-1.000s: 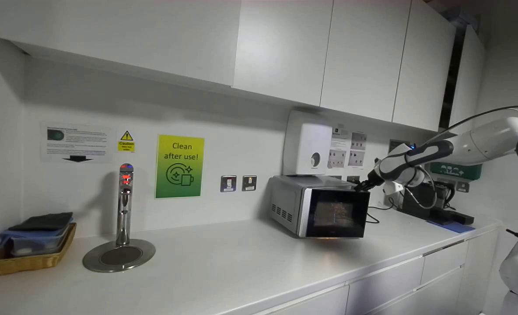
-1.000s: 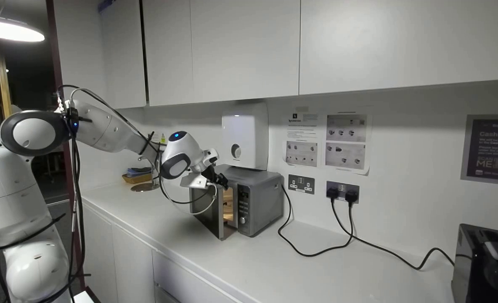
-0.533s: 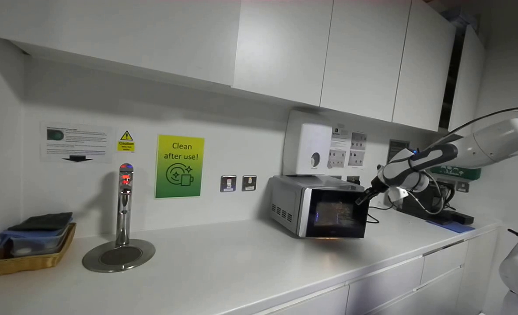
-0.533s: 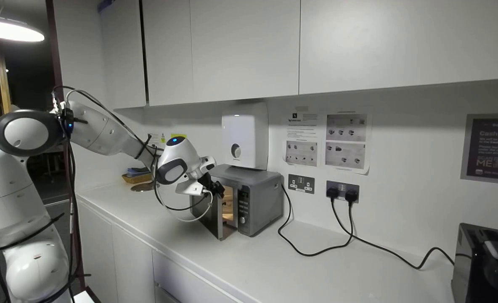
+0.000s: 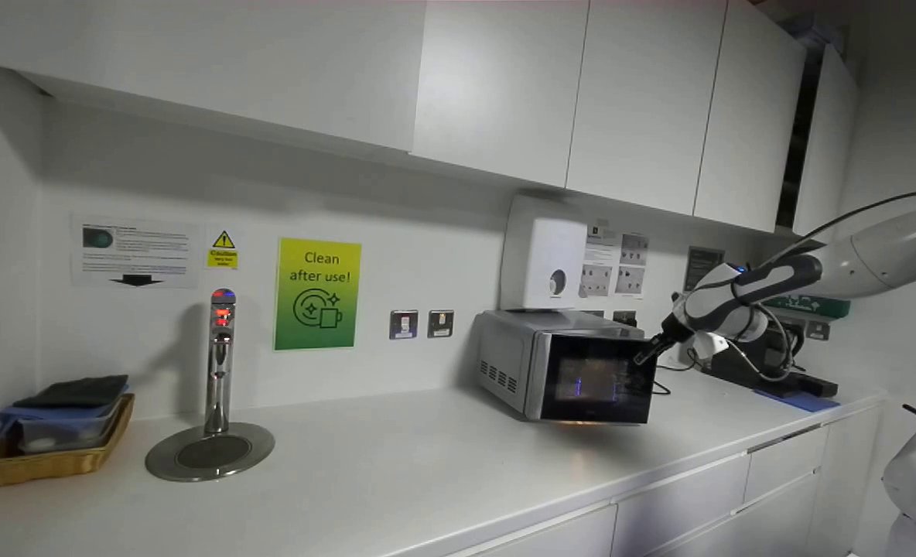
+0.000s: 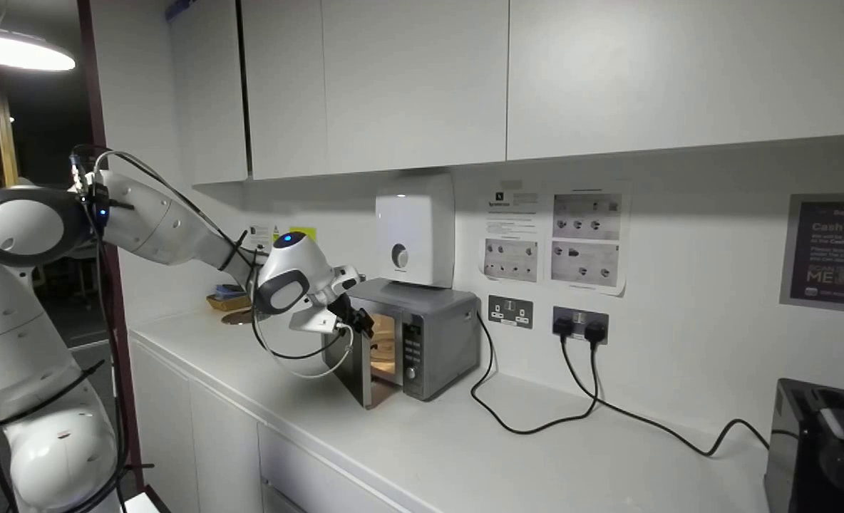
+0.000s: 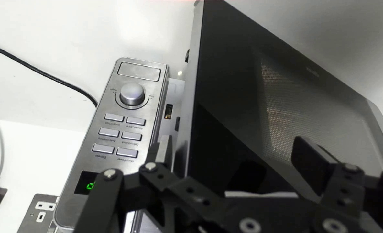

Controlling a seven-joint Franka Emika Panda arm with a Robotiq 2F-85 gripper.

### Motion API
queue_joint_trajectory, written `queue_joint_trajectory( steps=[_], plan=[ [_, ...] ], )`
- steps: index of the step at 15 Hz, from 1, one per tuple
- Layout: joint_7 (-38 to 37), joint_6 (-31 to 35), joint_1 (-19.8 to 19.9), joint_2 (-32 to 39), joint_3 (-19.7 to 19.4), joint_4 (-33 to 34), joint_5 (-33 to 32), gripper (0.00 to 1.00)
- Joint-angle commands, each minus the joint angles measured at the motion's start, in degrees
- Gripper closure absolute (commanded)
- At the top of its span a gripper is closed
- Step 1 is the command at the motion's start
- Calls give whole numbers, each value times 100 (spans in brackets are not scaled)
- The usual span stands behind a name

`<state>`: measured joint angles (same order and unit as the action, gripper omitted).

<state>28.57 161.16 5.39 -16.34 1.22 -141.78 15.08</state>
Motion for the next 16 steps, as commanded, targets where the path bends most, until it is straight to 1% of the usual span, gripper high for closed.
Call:
queue_joint_trajectory(
  steps=[1,4,7,11,16],
  plan=[
    [76,-213,-584,-409,-522,-296,-192,0],
    [144,-259,-892,-598,-824,-455,-285,0],
    [191,-403,-1048,-792,-1014,-598,-417,0],
    [314,-502,-1202,-1028,-1177,-800,-556,0],
    [397,-592,-1316,-1252,-1259,-1014,-686,0]
  ],
)
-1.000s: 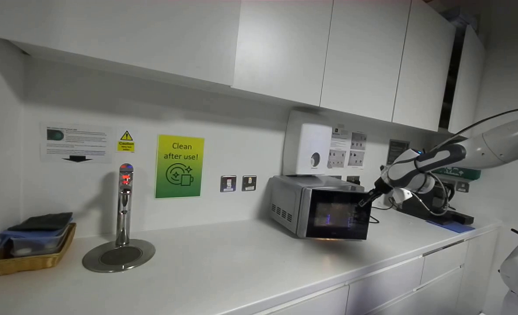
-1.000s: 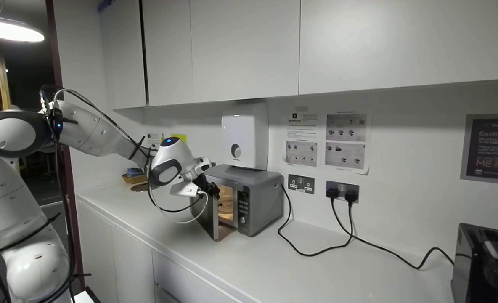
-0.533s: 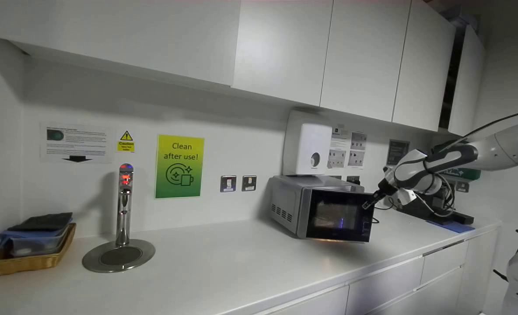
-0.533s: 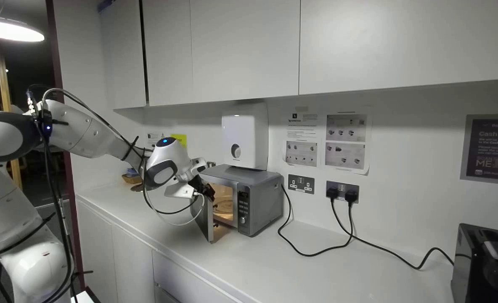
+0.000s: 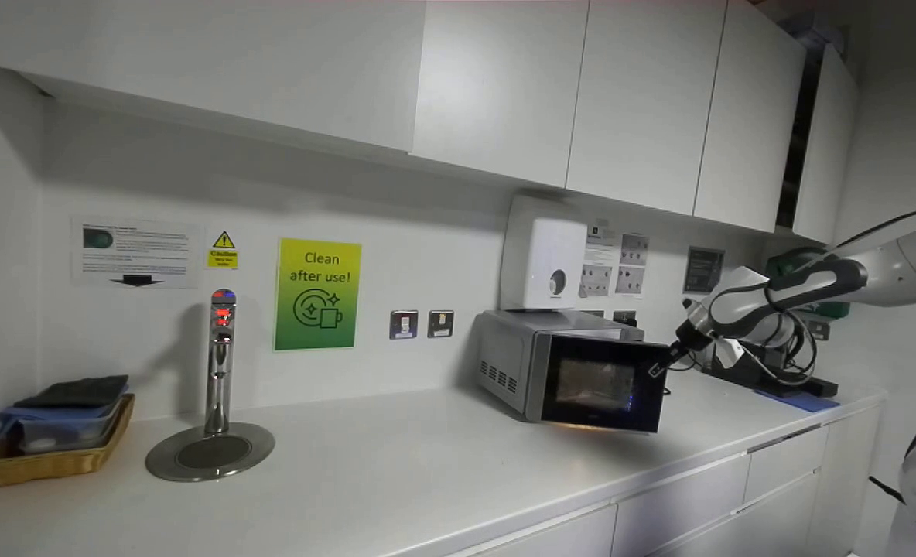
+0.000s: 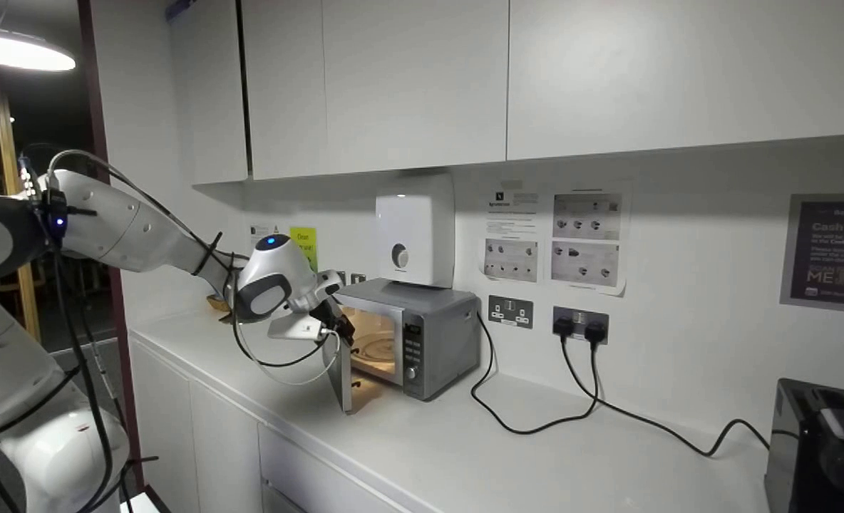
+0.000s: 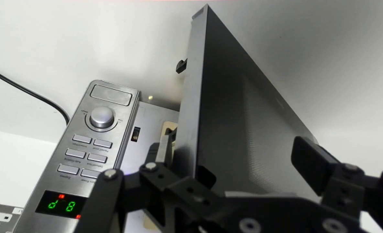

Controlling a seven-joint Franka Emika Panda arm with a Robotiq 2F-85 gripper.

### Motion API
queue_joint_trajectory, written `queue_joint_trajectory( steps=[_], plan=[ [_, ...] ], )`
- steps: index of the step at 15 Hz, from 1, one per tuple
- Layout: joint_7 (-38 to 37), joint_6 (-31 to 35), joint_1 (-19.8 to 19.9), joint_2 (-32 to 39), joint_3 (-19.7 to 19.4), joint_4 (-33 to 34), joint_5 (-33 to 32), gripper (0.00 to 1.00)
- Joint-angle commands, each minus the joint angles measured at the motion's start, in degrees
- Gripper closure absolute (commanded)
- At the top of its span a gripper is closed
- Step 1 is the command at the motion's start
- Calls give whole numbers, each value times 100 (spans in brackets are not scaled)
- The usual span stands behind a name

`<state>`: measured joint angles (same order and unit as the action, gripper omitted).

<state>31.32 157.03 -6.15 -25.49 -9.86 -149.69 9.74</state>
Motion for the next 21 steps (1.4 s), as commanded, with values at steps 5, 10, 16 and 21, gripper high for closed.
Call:
queue_joint_trajectory(
  steps=[5,10,16,21],
  plan=[
    [130,-202,-266,-582,-145,-500,-262,0],
    [134,-236,-377,-880,-144,-814,-412,0],
    [115,-335,-577,-1101,-158,-922,-488,0],
    [96,-577,-648,-1257,-102,-936,-527,0]
  ],
)
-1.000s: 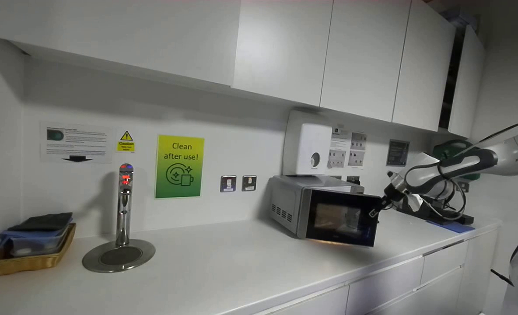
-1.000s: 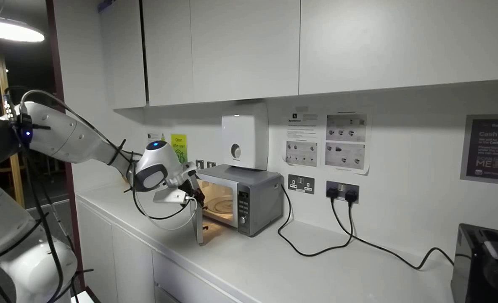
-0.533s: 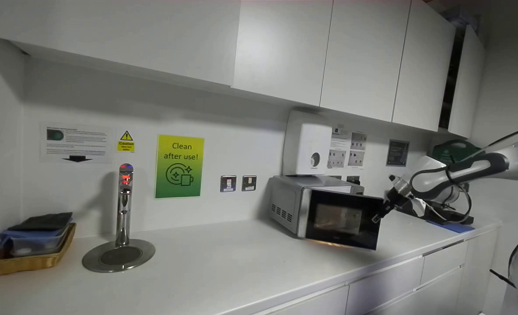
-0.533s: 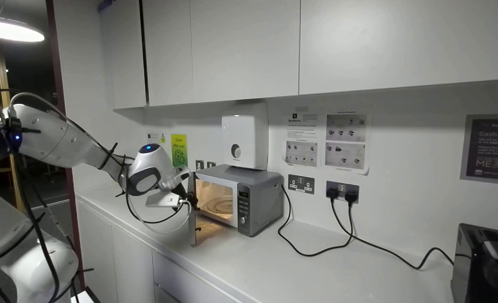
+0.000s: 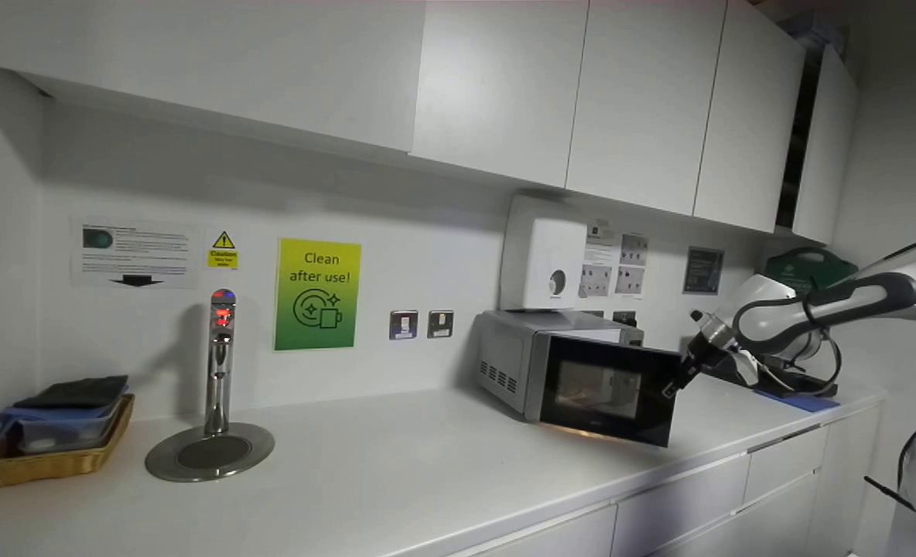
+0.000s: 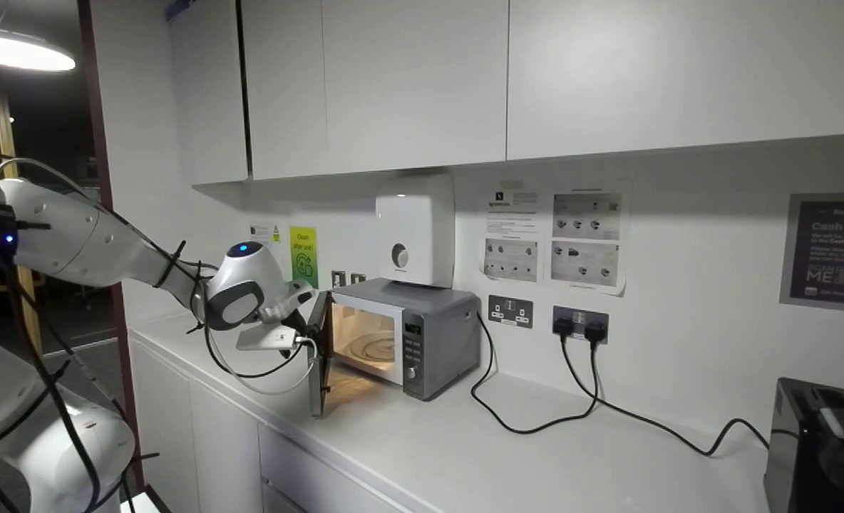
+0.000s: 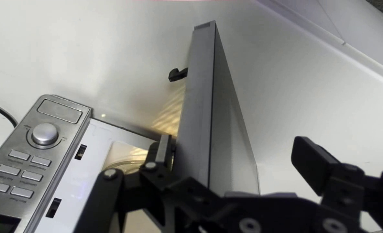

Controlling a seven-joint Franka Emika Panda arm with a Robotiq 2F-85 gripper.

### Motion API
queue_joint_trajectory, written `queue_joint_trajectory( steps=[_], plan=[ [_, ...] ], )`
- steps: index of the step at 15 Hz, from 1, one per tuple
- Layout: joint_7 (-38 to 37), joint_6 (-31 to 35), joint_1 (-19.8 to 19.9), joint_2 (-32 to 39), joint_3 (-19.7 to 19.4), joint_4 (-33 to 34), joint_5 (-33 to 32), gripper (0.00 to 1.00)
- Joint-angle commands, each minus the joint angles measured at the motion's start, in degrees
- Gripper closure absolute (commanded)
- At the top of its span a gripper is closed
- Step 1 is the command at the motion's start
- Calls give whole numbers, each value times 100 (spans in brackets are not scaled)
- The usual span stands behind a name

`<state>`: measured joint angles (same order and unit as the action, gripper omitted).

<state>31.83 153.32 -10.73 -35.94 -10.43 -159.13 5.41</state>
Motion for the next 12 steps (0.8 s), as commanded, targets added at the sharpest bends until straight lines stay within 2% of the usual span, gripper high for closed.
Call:
queue_joint_trajectory(
  steps=[1,12],
  plan=[
    [61,-252,-212,-238,-49,8,-92,0],
    [275,-1002,-409,-621,19,7,-73,0]
  ],
)
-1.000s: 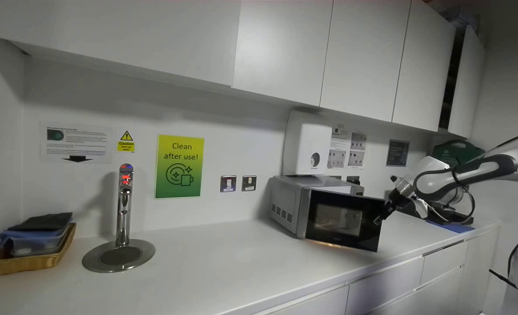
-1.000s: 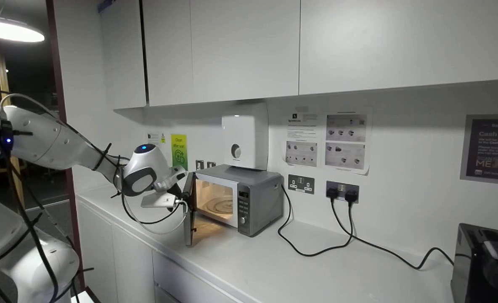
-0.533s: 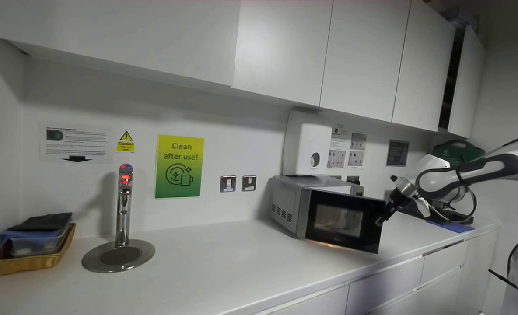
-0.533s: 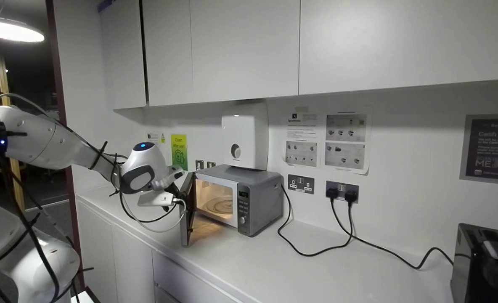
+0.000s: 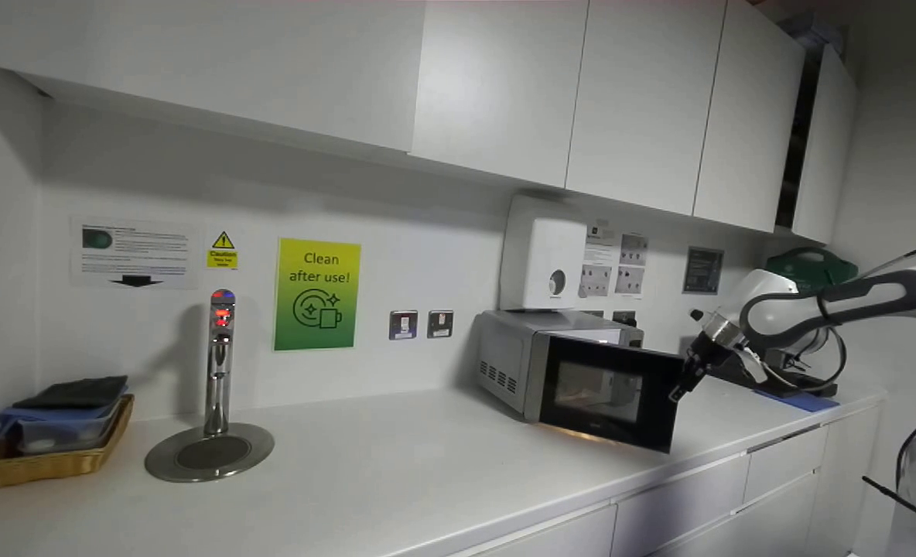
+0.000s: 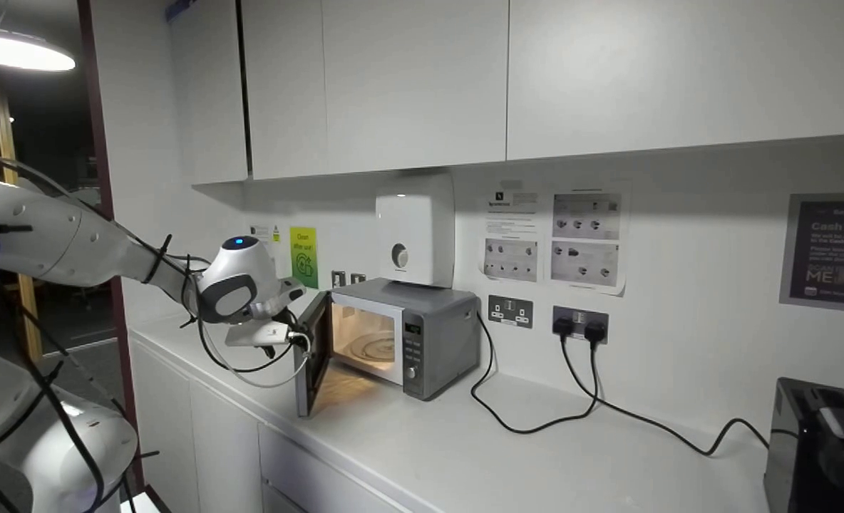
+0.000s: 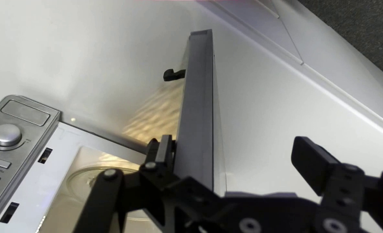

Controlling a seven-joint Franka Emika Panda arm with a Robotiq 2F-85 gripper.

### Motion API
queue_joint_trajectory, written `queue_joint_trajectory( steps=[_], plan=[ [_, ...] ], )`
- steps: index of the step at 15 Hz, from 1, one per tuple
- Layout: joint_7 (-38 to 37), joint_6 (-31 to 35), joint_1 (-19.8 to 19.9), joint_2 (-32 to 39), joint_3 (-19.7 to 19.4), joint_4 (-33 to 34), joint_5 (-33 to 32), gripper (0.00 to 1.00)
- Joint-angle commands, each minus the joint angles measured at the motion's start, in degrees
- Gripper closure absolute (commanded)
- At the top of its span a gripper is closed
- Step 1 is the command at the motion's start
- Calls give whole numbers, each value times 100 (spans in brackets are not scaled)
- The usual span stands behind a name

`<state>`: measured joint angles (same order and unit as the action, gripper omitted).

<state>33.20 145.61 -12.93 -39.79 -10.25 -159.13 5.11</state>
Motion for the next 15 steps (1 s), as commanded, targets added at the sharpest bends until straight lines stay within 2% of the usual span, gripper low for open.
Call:
queue_joint_trajectory(
  steps=[1,8,15],
  plan=[
    [188,-345,-220,-285,-2,8,-22,0],
    [648,-1805,-703,-884,-300,28,586,0],
    [997,-2841,-615,-1199,-341,32,1064,0]
  ],
)
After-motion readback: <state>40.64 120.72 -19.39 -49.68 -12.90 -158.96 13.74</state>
